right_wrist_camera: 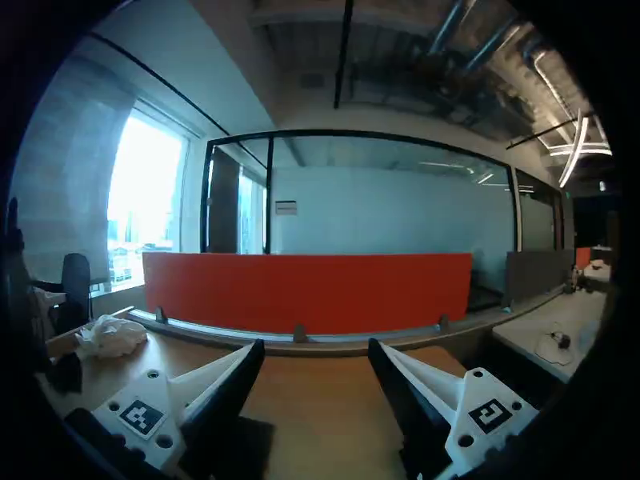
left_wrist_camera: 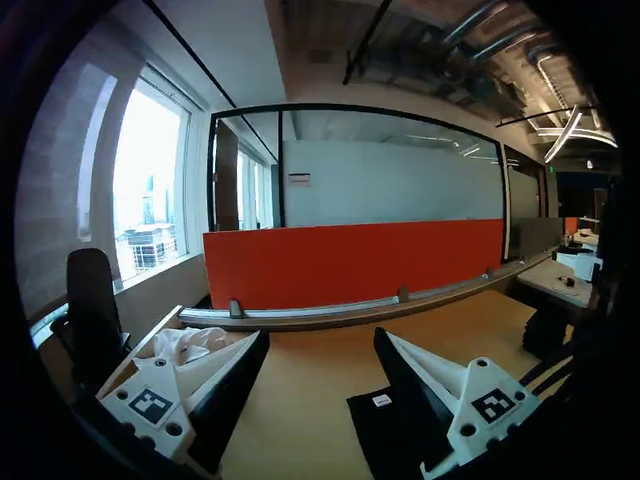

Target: Fold towel

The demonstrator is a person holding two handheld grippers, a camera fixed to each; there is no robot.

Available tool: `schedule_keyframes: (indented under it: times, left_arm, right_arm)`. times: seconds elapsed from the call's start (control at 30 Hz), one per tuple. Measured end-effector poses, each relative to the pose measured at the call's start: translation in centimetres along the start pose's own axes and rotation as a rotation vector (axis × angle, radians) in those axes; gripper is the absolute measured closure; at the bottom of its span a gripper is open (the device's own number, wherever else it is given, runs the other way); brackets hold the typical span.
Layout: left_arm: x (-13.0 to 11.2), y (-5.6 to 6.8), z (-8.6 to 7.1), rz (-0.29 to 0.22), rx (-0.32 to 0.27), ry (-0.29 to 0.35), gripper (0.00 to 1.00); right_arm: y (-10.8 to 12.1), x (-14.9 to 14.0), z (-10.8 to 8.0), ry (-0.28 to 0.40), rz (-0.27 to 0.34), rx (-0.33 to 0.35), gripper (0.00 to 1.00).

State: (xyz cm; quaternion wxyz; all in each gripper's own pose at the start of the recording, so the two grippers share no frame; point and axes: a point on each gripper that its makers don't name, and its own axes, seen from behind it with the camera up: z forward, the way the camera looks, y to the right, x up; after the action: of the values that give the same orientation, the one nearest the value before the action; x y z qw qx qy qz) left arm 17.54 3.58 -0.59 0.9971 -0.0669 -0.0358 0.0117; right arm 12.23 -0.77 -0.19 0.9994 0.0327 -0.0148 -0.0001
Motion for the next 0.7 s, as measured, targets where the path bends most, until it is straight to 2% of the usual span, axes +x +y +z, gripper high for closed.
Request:
schedule_keyframes:
  times: [0.37,0.57,0.7]
  left_arm:
    - [-0.9,2.1,-0.3,0.027,-0.147,-0.065,0.03]
    - [-1.6,2.5,-0.6,0.065,-0.193,-0.1,0.03]
    - [-2.1,3.1,-0.8,0.088,-0.228,-0.122,0.03]
  right_arm:
    - [-4.5,-1.1,0.4,-0.089,-0.054,0.21,0.0]
    - [-6.3,-1.8,0.3,-0.137,-0.1,0.289,0.0]
    - [-7.3,-2.6,-0.1,-0.176,-0.128,0.342,0.0]
